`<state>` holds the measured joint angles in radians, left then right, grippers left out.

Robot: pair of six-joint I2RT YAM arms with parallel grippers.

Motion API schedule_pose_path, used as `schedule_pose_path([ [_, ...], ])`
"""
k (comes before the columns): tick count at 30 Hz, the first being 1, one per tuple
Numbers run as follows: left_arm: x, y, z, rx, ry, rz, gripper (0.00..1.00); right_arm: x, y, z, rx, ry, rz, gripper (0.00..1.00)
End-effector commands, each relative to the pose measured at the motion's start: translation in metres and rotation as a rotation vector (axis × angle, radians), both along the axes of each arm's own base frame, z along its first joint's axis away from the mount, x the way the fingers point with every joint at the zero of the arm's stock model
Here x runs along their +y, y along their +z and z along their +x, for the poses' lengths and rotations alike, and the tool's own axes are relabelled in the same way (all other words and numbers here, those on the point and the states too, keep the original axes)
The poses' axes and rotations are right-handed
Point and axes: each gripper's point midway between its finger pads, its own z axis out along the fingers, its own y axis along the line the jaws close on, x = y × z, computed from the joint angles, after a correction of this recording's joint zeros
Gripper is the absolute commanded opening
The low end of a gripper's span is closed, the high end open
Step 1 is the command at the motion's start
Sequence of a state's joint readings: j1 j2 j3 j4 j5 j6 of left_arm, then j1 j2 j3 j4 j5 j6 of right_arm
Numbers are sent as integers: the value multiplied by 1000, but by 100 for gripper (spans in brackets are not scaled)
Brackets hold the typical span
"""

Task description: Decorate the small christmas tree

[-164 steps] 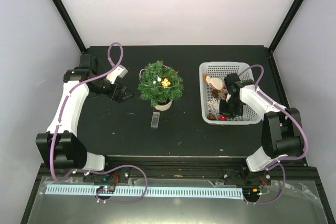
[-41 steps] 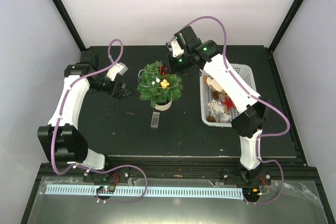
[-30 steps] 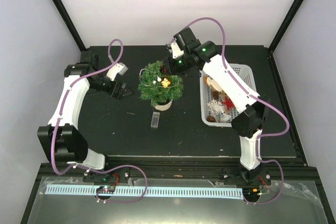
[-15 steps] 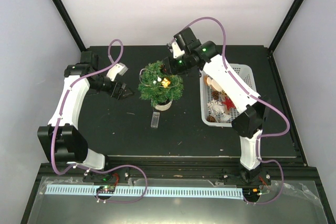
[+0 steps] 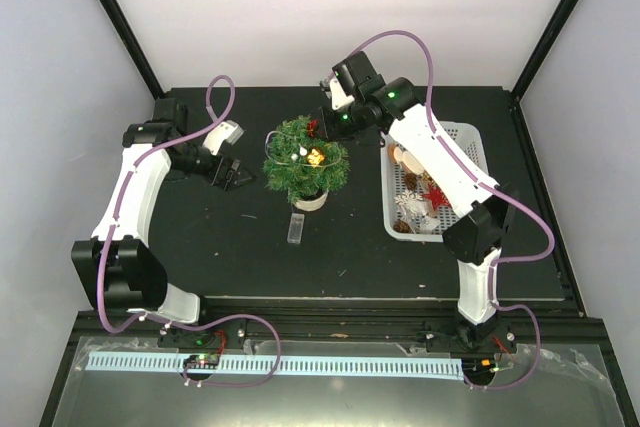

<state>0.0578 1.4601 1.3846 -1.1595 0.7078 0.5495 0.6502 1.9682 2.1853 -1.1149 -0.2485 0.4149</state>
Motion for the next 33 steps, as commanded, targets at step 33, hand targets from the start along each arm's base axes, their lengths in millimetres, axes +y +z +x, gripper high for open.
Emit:
schedule_pose_path([
  [33,-2,-1,-4,16,7,-29,96,16,-16,1,42,48,26,29],
])
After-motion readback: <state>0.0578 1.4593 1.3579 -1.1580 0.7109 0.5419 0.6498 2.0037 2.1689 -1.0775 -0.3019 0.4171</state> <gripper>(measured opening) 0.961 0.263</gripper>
